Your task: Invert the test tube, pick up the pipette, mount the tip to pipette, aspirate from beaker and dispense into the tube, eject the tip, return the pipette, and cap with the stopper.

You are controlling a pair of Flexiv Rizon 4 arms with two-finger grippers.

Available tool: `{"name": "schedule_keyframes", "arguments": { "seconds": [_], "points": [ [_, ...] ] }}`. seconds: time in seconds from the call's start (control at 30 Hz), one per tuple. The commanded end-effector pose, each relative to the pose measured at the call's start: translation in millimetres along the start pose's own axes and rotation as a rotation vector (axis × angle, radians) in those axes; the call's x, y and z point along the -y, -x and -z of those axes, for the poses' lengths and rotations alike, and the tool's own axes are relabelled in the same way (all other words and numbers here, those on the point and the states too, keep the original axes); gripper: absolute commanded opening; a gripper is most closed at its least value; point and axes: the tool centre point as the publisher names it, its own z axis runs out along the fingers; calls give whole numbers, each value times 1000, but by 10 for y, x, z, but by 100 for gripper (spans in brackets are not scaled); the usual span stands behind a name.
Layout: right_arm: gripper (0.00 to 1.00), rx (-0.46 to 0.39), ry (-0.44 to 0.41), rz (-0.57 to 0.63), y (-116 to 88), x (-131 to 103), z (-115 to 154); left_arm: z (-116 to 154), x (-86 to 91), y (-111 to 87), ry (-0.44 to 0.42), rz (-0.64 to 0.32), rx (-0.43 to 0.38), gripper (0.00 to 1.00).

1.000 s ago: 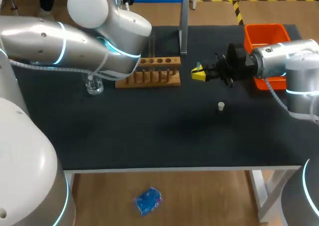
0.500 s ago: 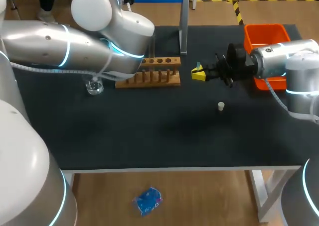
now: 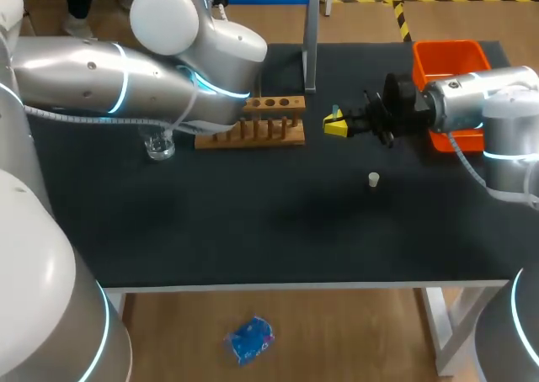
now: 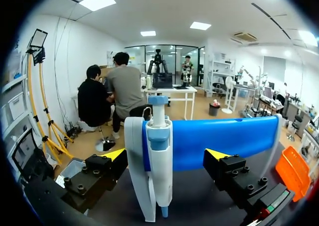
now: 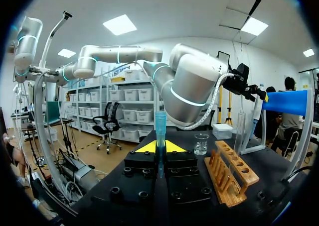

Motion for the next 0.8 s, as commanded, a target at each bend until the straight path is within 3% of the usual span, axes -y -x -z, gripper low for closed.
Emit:
{"name": "schedule_keyframes", "arguments": {
  "seconds": [0.03,0.8],
  "points": [
    [0,-1,-2,0,-5,-7,7,-43,-15,-21,-2,4,9,100],
    [0,-1,-2,0,-5,-7,7,-100,-13,5,3,15,23,100]
  ]
}}
